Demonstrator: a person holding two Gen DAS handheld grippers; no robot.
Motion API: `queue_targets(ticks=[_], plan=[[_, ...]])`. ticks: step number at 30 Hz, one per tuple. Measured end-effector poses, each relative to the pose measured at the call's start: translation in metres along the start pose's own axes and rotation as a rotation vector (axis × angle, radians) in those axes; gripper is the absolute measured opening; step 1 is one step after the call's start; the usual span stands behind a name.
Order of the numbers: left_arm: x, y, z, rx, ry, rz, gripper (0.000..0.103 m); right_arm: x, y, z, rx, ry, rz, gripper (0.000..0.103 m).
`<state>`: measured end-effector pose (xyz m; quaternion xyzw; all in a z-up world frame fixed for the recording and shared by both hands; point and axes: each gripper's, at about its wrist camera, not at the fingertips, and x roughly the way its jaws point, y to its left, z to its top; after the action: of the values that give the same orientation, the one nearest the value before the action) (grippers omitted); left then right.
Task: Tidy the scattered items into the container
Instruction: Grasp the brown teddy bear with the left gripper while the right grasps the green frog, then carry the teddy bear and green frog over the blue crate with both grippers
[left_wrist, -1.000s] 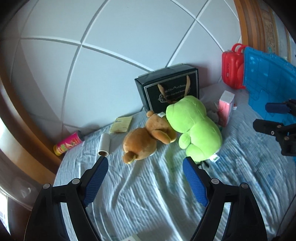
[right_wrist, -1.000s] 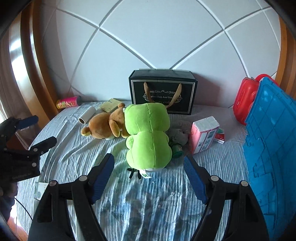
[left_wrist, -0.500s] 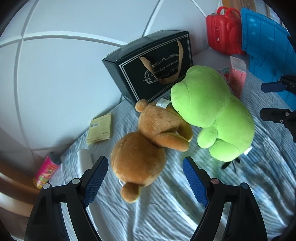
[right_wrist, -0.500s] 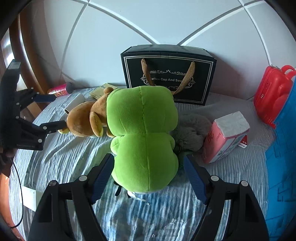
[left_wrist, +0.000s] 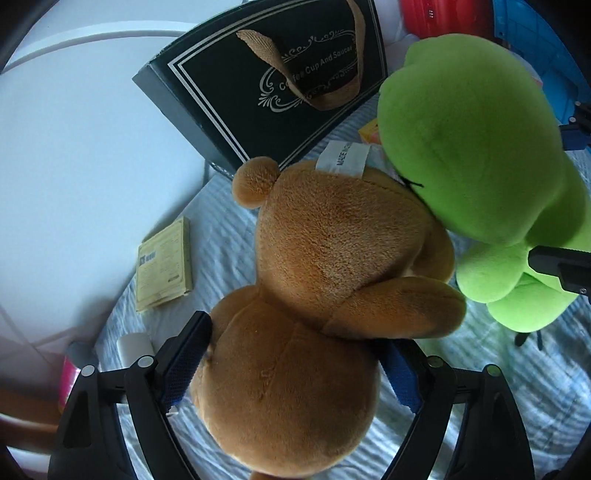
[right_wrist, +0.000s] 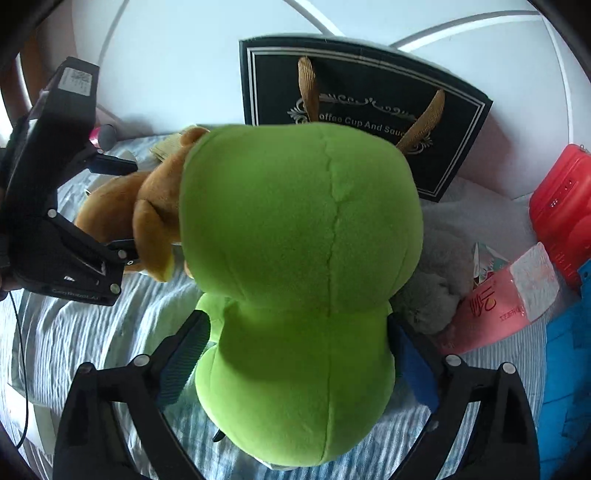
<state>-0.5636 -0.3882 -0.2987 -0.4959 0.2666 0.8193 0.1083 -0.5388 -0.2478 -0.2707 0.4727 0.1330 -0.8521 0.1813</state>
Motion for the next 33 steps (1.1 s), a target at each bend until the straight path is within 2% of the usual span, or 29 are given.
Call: queue_targets(ticks=[4,6,10,11,12,14,15,17,22,29,33], plan=[[0.008,0.0,-0.007,-0.042,-0.033,0.019,0.093,0.007,0.0,0.0,0.043,-0.043,-0.025,0.099],[0.01,-0.002,-0.01,-0.06,-0.048,0.05,0.093,0.017,0.003,-0.002,0.043,-0.024,-0.04,0.101],[0.01,-0.011,-0.016,-0.079,-0.064,0.127,0.092,0.02,0.006,-0.006,0.033,-0.047,-0.057,0.102],[0.008,-0.012,-0.018,-0.094,-0.069,0.141,0.089,0.02,0.007,-0.006,0.027,-0.045,-0.06,0.099],[0.006,-0.013,-0.02,-0.115,-0.074,0.153,0.086,0.02,0.007,-0.007,0.024,-0.042,-0.057,0.089],[-0.001,-0.01,-0.025,-0.167,-0.073,0.164,0.08,0.012,0.002,-0.009,0.045,-0.049,-0.024,0.077],[-0.006,-0.009,-0.029,-0.196,-0.071,0.17,0.079,0.006,-0.001,-0.011,0.055,-0.056,-0.005,0.072],[-0.019,-0.011,-0.038,-0.246,-0.081,0.155,0.075,-0.008,-0.006,-0.018,0.063,-0.07,0.019,0.069],[-0.058,-0.026,-0.068,-0.337,-0.122,0.124,0.073,-0.046,-0.01,-0.046,0.059,-0.111,0.059,0.068],[-0.128,-0.051,-0.1,-0.415,-0.199,0.085,0.072,-0.12,-0.011,-0.088,0.062,-0.191,0.091,0.067],[-0.179,-0.071,-0.109,-0.422,-0.25,0.111,0.072,-0.166,-0.015,-0.114,0.058,-0.24,0.085,0.067]])
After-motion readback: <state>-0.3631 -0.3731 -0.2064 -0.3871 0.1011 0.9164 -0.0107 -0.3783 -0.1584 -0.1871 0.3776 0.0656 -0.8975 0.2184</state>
